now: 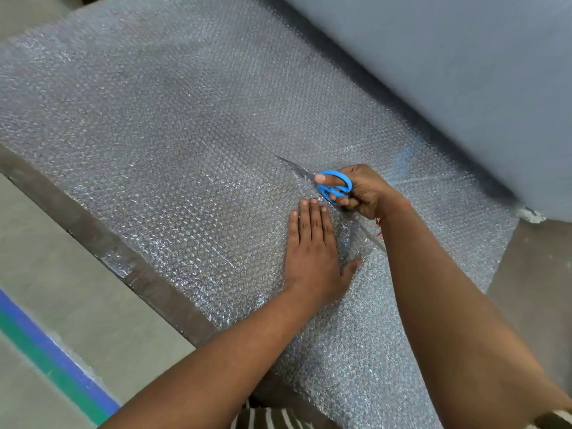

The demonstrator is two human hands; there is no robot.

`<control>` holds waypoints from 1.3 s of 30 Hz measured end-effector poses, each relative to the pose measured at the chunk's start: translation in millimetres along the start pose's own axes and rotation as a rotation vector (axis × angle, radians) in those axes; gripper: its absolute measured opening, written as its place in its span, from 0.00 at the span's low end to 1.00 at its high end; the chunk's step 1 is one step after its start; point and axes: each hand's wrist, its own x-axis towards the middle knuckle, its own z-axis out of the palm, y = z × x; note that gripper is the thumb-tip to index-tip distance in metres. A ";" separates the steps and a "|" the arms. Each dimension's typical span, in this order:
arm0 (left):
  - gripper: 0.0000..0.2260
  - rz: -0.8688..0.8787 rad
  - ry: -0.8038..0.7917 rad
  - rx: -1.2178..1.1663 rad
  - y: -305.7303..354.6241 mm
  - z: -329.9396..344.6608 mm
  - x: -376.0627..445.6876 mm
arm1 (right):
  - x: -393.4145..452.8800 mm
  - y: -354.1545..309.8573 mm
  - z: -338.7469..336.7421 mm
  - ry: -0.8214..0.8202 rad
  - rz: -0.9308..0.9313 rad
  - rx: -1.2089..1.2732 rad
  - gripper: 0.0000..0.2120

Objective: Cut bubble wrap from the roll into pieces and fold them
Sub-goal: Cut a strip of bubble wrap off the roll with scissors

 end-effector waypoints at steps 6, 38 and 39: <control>0.50 0.002 -0.019 0.009 -0.3 -1.0 0.4 | 3.2 -8.1 7.1 0.005 -0.015 0.037 0.39; 0.40 -0.168 0.043 0.006 -115.9 -75.0 51.4 | 20.8 -25.1 21.4 0.000 0.007 0.014 0.34; 0.42 -0.177 0.029 0.016 -121.9 -73.0 55.4 | 21.3 -25.9 21.8 -0.001 0.006 0.015 0.33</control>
